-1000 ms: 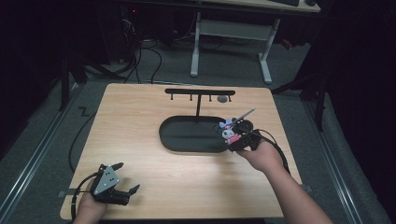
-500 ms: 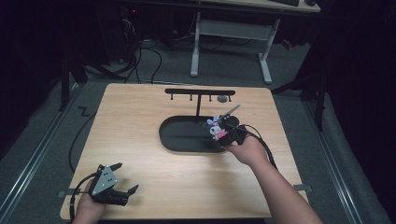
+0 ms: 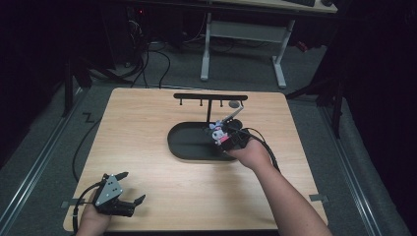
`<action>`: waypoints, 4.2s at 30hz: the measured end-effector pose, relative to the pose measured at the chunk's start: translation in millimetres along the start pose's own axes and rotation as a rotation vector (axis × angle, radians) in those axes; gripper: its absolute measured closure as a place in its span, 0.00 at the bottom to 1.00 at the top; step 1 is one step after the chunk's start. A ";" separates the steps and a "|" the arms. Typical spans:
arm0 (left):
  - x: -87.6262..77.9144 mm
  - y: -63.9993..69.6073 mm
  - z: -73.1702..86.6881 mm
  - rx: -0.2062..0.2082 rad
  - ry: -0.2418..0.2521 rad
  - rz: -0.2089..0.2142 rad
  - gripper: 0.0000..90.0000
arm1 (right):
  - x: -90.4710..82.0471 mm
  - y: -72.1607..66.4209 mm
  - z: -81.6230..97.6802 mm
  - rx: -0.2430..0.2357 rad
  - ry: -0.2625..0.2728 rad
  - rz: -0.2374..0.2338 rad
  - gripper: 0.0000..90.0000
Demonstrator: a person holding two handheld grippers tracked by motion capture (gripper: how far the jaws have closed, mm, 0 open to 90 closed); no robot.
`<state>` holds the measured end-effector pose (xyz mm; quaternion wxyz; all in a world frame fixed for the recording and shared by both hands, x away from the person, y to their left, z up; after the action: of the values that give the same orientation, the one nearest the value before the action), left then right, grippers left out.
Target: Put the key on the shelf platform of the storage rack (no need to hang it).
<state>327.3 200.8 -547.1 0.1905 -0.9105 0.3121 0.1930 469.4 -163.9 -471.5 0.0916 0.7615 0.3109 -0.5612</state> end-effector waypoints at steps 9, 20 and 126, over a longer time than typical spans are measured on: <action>0.2 0.4 -0.1 0.006 -0.003 0.004 0.04 | 9.5 -1.3 -6.8 -0.009 0.006 0.002 0.52; 0.0 -1.7 -1.9 -0.005 0.010 0.003 0.04 | 16.3 4.2 -12.6 0.004 0.012 0.008 0.52; 8.0 3.2 -3.1 0.006 -0.007 0.016 0.04 | -3.7 7.8 95.3 -0.010 0.257 0.035 0.22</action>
<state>331.8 193.0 -549.0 0.1925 -0.9068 0.3193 0.1967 397.2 -218.0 -503.4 0.0644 0.8321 0.3096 -0.4557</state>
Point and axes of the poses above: each handheld gripper's, and its own axes: x roughly forward along the jaws, z roughly out of its underside, y roughly to its right, the point moved 4 cm from there along x, roughly forward along the jaws, and after that the axes turned 11 degrees about -z, right-handed, at the moved point
